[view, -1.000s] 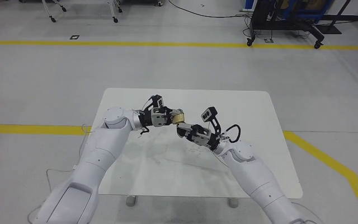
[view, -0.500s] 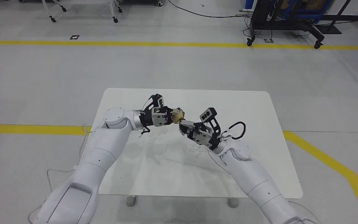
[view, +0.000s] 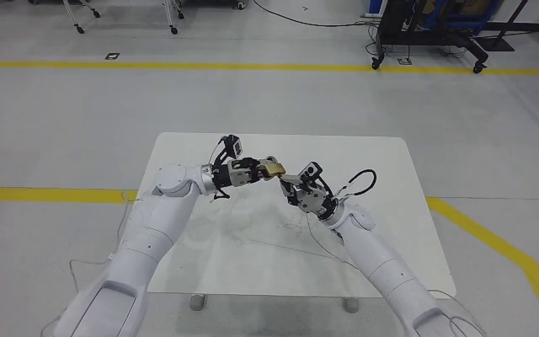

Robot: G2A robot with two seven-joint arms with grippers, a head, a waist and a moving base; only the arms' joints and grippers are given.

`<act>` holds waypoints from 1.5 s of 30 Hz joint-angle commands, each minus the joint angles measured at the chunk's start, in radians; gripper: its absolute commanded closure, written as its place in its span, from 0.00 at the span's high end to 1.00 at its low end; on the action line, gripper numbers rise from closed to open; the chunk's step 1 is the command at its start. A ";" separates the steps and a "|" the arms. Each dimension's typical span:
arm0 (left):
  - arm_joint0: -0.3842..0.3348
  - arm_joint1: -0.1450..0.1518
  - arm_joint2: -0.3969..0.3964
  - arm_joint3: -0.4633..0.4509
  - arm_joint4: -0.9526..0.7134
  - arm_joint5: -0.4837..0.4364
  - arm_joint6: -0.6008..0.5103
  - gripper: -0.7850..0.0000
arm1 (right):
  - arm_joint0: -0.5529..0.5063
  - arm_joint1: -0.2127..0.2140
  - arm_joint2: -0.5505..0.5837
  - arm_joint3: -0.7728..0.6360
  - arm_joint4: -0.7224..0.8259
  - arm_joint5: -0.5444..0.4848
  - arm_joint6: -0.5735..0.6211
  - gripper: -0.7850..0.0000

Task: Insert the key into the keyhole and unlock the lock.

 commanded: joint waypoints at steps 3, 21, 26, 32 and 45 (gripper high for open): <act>0.011 0.004 -0.006 -0.019 0.014 0.000 0.013 0.00 | 0.010 -0.004 0.003 0.015 -0.015 -0.027 0.023 0.00; 0.024 0.003 -0.038 -0.006 -0.115 0.057 -0.046 0.00 | 0.006 -0.002 0.013 -0.017 -0.154 -0.097 0.046 0.47; 0.018 0.003 -0.038 0.002 -0.106 0.052 -0.038 0.00 | -0.001 0.003 0.031 -0.032 -0.168 -0.103 0.054 0.69; 0.011 0.011 -0.013 -0.023 0.065 0.018 0.062 0.00 | -0.053 0.031 0.120 -0.093 -0.213 -0.165 0.057 1.00; 0.090 0.038 0.065 -0.194 0.477 0.048 0.201 0.00 | -0.300 0.116 0.444 -0.413 -0.459 -0.342 -0.128 1.00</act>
